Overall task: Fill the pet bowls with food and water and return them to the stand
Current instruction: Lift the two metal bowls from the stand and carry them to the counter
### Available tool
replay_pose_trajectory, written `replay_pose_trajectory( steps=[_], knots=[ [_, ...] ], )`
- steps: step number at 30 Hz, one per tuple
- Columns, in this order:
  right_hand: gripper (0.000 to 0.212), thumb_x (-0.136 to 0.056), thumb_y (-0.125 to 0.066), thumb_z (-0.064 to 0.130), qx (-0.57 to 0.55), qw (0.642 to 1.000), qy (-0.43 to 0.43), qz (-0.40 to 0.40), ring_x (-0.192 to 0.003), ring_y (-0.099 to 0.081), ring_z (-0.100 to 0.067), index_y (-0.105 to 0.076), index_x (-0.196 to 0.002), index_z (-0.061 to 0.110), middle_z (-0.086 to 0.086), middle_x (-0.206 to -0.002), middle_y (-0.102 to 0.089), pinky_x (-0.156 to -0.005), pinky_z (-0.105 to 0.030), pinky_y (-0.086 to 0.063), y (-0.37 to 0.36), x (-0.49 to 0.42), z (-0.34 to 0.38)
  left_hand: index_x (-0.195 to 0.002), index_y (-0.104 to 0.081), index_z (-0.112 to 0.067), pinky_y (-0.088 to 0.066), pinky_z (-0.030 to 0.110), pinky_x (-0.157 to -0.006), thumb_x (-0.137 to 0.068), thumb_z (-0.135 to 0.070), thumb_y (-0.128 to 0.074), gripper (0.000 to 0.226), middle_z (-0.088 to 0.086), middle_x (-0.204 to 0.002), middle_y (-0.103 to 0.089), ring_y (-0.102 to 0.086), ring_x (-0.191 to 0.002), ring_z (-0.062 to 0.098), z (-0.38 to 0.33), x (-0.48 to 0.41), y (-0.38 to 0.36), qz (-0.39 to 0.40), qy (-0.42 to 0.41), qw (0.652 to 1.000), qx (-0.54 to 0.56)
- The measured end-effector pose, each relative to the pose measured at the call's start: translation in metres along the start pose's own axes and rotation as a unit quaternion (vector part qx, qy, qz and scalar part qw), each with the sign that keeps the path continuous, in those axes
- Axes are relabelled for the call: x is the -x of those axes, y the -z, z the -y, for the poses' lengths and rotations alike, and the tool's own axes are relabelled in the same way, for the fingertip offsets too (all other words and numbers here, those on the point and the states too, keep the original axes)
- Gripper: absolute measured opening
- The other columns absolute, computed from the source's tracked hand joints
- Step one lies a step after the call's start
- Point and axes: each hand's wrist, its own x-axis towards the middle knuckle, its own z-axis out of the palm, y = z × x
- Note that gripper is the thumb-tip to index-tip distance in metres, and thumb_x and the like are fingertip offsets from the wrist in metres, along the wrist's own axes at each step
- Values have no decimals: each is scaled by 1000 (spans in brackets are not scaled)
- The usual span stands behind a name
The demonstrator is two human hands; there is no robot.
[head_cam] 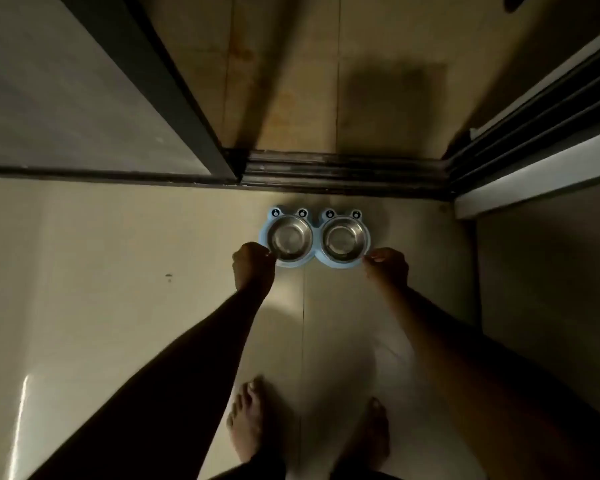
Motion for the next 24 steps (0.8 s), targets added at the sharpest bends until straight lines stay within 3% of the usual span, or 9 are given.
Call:
replay_pose_trajectory(
  steps=[2,4,6,8,11,14,17,20,24],
  knots=[
    [33,-82,-73,33,23,1000,-1,-8,-90,-71,-26,-74,-94,2,-13,-94,-76,-68,-21,-47,-19,-32,-8,-88,-62,-9,-56,42,-80,-75,-28,-77,28,12,-85,-71,-68,-79,31,9,-28,-22,-27,2,999,31],
    [43,-76,-75,45,17,1000,-14,-15,-83,-73,-28,-74,-86,3,-14,-86,-76,-66,-23,-52,-37,-61,-20,-97,-56,-10,-55,41,-79,-71,-31,-83,43,5,-91,-63,-64,-86,27,14,-47,-39,-39,23,997,58],
    [52,-67,-74,55,24,999,-8,-26,-79,-73,-31,-73,-79,4,-16,-82,-74,-76,-36,-59,-58,-100,-52,-82,-53,-14,-58,48,-71,-66,-28,-87,40,1,-83,-59,-67,-82,32,20,-58,-52,-52,41,993,99],
    [60,-57,-71,62,15,999,-11,-44,-77,-72,-32,-72,-77,6,-16,-81,-73,-76,-42,-61,-62,-112,-62,-73,-54,-14,-60,47,-65,-65,-13,-86,33,6,-78,-65,-69,-76,32,24,-65,-59,-66,58,991,99],
    [44,-60,-80,46,-12,998,-26,-52,-71,-73,-30,-74,-78,6,-14,-77,-74,-72,-41,-62,-57,-104,-51,-85,-61,-12,-61,38,-63,-56,-1,-83,37,12,-90,-70,-69,-76,29,29,-70,-59,-87,86,988,99],
    [32,-64,-79,36,-21,998,-14,-53,-72,-73,-32,-76,-75,6,-14,-75,-75,-72,-45,-62,-50,-92,-39,-68,-69,-5,-47,25,-50,-56,-1,-76,14,13,-69,-71,-67,-61,26,23,-67,-54,-73,85,991,71],
    [21,-70,-76,24,-47,998,3,-45,-66,-72,-34,-70,-58,8,-13,-63,-71,-70,-51,-61,-43,-77,-30,-72,-68,-1,-59,34,-58,-59,-4,-83,20,15,-71,-71,-68,-62,27,17,-67,-49,-72,117,985,102],
    [28,-81,-75,18,-64,997,19,-38,-63,-73,-32,-68,-56,9,-10,-57,-67,-74,-50,-60,-29,-55,-17,-71,-67,-2,-62,47,-62,-58,-12,-85,24,16,-68,-70,-71,-63,32,13,-64,-42,-75,139,979,131],
    [39,-81,-75,15,-101,994,-1,-45,-65,-72,-31,-62,-44,23,-6,-56,-67,-76,-49,-60,-5,-31,-5,-59,-66,0,-62,49,-59,-62,0,-82,16,15,-54,-66,-71,-56,32,-5,-36,-18,-51,120,971,198]
  ],
)
